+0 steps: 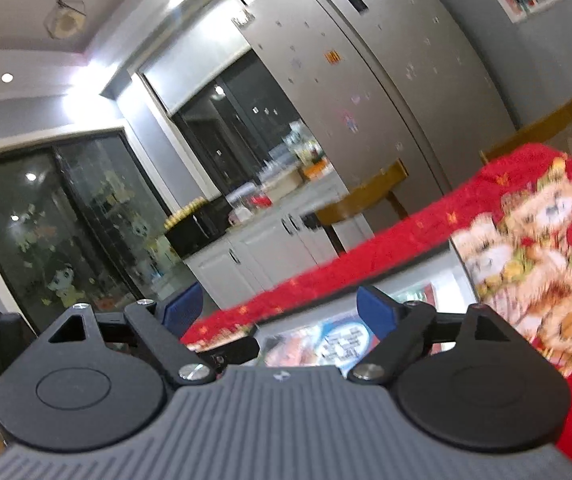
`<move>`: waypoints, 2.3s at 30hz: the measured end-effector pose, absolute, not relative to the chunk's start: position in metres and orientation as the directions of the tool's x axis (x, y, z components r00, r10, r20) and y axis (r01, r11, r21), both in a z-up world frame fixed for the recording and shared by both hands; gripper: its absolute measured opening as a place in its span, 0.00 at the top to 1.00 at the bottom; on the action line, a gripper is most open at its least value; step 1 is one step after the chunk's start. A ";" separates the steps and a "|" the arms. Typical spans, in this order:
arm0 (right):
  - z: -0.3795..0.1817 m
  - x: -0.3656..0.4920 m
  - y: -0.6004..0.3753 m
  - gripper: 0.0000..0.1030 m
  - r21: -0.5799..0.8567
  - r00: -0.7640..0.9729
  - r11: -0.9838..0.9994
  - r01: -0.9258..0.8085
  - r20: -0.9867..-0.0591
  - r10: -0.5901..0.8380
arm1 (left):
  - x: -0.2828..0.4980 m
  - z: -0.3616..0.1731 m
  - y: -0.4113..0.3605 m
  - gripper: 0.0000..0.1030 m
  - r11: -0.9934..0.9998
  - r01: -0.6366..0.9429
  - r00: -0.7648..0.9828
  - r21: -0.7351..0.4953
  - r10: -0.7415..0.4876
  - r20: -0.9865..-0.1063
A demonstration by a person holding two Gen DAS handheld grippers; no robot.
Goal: Organize objects
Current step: 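Withdraw both tools from the box toward the remaining items, then grasp the black lace-trimmed ring with the left tool while the right tool grasps the brown paper triangle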
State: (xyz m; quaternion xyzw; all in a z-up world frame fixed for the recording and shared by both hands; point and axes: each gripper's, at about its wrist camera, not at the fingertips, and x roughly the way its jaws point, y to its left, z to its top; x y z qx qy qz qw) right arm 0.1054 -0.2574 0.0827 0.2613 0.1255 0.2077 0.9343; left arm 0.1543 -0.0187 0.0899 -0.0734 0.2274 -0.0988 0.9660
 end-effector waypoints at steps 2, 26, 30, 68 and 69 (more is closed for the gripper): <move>0.097 0.093 -0.256 0.09 0.497 0.897 0.810 -0.312 -0.127 0.424 | 0.143 0.103 -0.018 0.30 0.971 0.167 0.890 -0.173 -0.224 -0.397; 0.018 0.040 -0.225 0.10 0.387 0.881 0.906 -0.169 -0.352 0.315 | 0.041 0.017 -0.030 0.24 0.980 0.138 0.848 -0.146 -0.193 -0.494; 0.006 0.046 -0.232 0.14 0.441 0.871 0.892 -0.102 -0.393 0.294 | 0.048 0.006 -0.039 0.25 0.975 0.200 0.828 -0.096 -0.221 -0.515; -0.011 0.065 -0.219 0.59 0.390 0.786 0.911 -0.137 -0.517 0.340 | 0.068 -0.013 -0.029 0.81 0.974 0.170 0.795 -0.147 -0.224 -0.563; -0.011 0.065 -0.219 0.59 0.392 0.786 0.910 -0.135 -0.517 0.339 | 0.068 -0.013 -0.029 0.81 0.974 0.171 0.796 -0.148 -0.225 -0.562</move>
